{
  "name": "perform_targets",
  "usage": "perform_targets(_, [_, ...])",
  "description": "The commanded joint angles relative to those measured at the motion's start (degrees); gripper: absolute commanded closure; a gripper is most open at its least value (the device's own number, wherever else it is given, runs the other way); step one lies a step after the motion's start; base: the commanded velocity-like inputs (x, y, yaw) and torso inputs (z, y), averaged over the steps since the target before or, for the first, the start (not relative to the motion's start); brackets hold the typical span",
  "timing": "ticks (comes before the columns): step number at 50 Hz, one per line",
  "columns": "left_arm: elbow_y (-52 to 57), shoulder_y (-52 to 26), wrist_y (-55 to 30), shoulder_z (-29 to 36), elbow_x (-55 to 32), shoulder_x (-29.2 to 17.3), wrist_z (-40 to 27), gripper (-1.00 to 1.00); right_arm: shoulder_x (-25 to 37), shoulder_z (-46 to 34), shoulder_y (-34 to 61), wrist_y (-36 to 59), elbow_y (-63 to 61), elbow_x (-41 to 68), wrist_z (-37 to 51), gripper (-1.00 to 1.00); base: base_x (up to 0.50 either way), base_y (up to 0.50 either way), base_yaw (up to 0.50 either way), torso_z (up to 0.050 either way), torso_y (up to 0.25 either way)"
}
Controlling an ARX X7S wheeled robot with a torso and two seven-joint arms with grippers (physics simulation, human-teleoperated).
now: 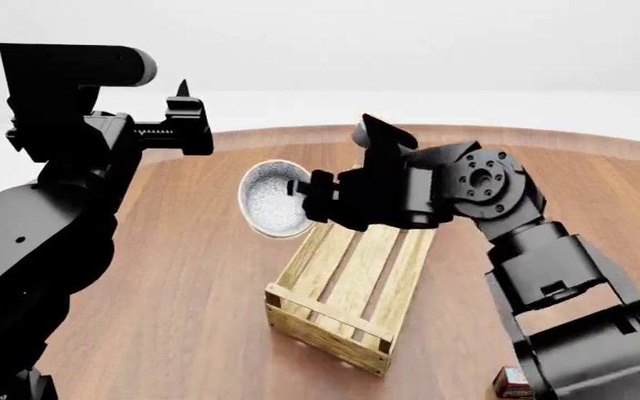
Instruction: Stack the right bowl on the left bowl and place them in the tray.
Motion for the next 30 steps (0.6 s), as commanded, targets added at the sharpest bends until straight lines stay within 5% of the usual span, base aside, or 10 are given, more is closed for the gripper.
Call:
perform_targets(1, [-0.38, -0.21, 0.26, 0.27, -0.06, -0.06, -0.04, -1.0, -5.86, -1.4, 16.84, -4.54, 25.78, -11.94, -15.01, 1.0, 0.0, 0.0, 0.0, 0.0, 0.0])
perform_targets(5, [-0.49, -0.1, 0.39, 0.43, -0.08, -0.09, -0.01, -1.0, -5.22, 10.12, 16.62, -4.29, 25.79, -21.47, -12.49, 1.0, 0.0, 0.0, 0.0, 0.0, 0.003])
perform_targets(17, [-0.84, 0.0, 0.98, 0.81, -0.12, -0.04, 0.11, -1.0, -6.57, 60.45, 14.54, -4.27, 25.79, -73.26, -14.22, 1.0, 0.0, 0.0, 0.0, 0.0, 0.0])
perform_targets(30, [-0.3, 0.36, 1.82, 0.63, -0.71, -0.25, 0.66, -1.0, -6.29, 68.09, 11.38, -4.77, 25.8, -83.81, -14.34, 1.0, 0.0, 0.0, 0.0, 0.001, 0.001])
